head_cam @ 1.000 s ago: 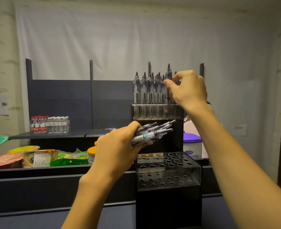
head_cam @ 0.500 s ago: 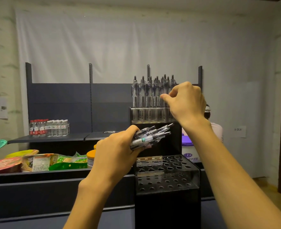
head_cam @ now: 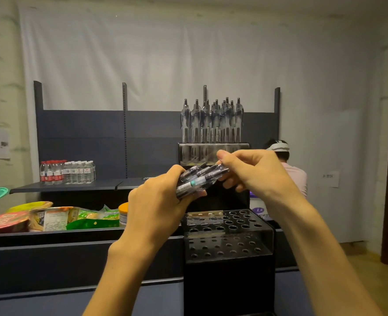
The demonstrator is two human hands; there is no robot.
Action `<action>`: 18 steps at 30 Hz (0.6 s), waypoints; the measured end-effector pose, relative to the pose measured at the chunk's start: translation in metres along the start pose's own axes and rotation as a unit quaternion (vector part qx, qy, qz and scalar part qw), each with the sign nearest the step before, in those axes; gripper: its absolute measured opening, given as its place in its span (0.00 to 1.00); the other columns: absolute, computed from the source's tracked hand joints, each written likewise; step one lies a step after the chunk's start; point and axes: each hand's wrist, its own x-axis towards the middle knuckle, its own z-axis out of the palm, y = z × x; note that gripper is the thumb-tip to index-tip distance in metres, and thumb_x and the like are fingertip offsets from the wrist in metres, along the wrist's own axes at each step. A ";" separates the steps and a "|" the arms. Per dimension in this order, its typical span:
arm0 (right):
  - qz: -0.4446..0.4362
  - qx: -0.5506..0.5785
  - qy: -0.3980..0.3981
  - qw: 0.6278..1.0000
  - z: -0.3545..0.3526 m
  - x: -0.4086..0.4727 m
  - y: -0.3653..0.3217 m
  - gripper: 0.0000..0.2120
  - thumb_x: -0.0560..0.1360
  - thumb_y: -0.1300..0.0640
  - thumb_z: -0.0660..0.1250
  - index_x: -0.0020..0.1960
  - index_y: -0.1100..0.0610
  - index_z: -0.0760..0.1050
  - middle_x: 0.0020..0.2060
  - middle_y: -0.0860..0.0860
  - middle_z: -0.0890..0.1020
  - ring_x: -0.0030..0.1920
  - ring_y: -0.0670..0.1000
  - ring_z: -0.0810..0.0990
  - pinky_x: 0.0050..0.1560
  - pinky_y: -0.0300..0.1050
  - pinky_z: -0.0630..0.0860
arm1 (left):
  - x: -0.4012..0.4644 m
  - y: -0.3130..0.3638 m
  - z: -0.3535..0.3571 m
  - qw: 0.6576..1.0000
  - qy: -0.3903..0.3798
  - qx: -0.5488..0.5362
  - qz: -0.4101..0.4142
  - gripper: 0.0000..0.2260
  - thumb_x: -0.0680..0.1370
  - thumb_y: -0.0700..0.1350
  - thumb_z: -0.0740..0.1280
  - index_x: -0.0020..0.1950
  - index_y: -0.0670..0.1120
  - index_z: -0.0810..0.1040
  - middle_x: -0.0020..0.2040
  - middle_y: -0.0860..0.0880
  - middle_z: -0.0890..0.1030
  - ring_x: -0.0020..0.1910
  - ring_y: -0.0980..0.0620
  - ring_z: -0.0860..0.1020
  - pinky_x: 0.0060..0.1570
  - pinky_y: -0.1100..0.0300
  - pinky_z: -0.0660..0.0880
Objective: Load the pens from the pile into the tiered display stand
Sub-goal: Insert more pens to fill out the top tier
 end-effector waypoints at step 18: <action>0.134 0.161 -0.003 0.978 0.011 0.000 0.013 0.17 0.79 0.51 0.63 0.39 0.60 0.81 0.35 0.57 0.86 0.31 0.50 0.83 0.29 0.37 0.75 | 0.001 0.009 0.001 0.999 -0.028 0.031 -0.033 0.22 0.68 0.69 0.61 0.45 0.50 0.74 0.34 0.53 0.81 0.30 0.50 0.78 0.21 0.64 0.63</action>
